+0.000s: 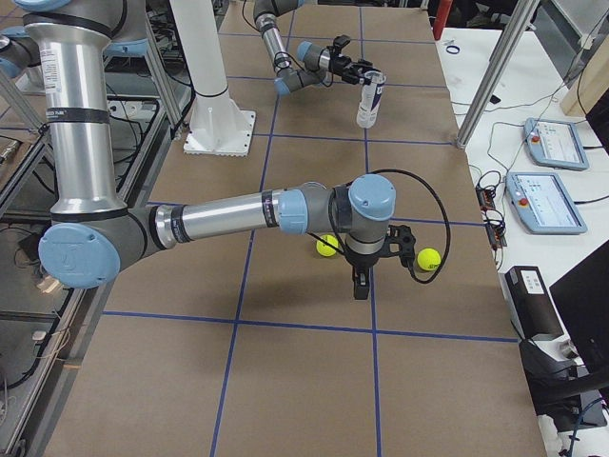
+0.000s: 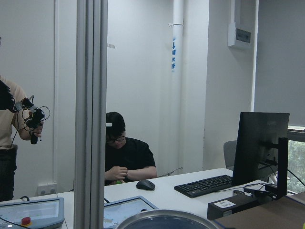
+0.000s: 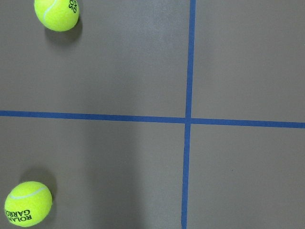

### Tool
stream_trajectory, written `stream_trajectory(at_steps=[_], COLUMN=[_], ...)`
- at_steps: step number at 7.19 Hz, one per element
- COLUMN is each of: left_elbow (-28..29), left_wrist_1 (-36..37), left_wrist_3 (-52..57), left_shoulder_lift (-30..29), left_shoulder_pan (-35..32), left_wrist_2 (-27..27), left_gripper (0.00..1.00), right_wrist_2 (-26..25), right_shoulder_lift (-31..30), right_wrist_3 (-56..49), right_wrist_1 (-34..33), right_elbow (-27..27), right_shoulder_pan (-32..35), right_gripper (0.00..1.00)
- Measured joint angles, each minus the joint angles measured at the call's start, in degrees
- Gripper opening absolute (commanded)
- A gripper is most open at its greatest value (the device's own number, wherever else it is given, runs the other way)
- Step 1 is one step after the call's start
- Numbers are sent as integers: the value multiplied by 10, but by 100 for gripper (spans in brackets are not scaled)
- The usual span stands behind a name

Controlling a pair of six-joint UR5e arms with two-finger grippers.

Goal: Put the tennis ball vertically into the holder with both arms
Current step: 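Lift the can with the left gripper and rotate it upright, then lower the upright can onto the table and open the left gripper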

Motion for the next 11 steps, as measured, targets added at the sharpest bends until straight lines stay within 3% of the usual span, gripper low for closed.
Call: stream_trajectory(at_steps=[5,6,11], left_elbow=[36,38,27], left_wrist_1=[-7,-7,-4], left_wrist_3=[2,2,19], left_shoulder_lift=[-4,-4,-3], left_shoulder_pan=[9,11,11], left_wrist_2=[1,2,2], left_gripper=[26,99,100], right_wrist_2=[0,0,0], right_shoulder_lift=[-1,-1,0], right_wrist_3=[0,0,-1], right_wrist_1=[0,0,0], right_elbow=[-1,-1,-1], right_shoulder_pan=[0,0,0], right_gripper=[99,99,99])
